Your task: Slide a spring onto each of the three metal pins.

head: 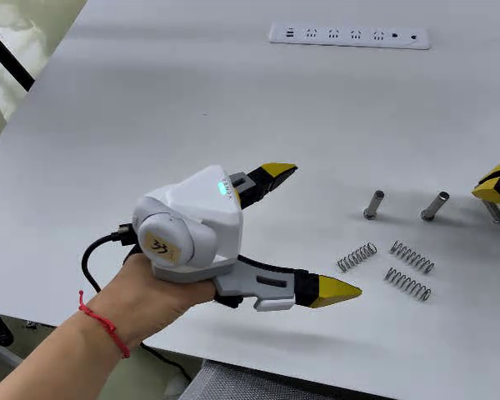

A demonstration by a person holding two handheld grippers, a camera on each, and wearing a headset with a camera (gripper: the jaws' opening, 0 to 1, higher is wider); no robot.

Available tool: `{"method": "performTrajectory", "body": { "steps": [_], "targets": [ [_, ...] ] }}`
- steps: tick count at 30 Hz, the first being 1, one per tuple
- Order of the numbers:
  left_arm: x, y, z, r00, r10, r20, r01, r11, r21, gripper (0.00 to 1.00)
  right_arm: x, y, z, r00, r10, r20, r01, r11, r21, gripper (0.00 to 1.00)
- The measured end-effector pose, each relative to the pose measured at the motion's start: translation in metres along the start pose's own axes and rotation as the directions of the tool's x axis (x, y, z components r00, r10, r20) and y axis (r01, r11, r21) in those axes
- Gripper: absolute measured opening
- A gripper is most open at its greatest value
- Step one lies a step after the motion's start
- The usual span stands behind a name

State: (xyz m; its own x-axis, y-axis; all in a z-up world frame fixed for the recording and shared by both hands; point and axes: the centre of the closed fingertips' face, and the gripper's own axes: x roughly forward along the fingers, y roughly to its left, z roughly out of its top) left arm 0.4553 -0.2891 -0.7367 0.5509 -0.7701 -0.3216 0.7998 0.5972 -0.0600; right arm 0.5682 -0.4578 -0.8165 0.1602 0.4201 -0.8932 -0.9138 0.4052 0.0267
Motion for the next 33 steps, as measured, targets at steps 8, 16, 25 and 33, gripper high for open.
{"method": "performTrajectory", "body": {
  "steps": [8, 16, 25, 33],
  "targets": [
    [-0.001, -0.001, -0.001, 1.0000, -0.003, -0.006, 0.003, 1.000, 0.003, 0.95, -0.010, -0.003, -0.006, 0.9995, -0.015, 0.029, 0.015, 1.000, 0.020, 0.05],
    [0.002, -0.002, 0.001, 1.0000, -0.009, -0.003, 0.009, 1.000, 0.005, 0.95, -0.016, -0.004, -0.013, 0.9983, -0.029, 0.051, 0.027, 0.999, 0.044, 0.05],
    [0.001, -0.002, 0.001, 0.9999, -0.009, -0.004, 0.009, 1.000, 0.004, 0.95, -0.022, -0.004, -0.020, 0.9961, -0.047, 0.075, 0.042, 0.997, 0.071, 0.05],
    [0.001, -0.003, 0.000, 0.9999, -0.012, -0.007, 0.012, 1.000, 0.007, 0.95, -0.024, -0.004, -0.027, 0.9950, -0.055, 0.084, 0.048, 0.996, 0.079, 0.05]
  ]
}}
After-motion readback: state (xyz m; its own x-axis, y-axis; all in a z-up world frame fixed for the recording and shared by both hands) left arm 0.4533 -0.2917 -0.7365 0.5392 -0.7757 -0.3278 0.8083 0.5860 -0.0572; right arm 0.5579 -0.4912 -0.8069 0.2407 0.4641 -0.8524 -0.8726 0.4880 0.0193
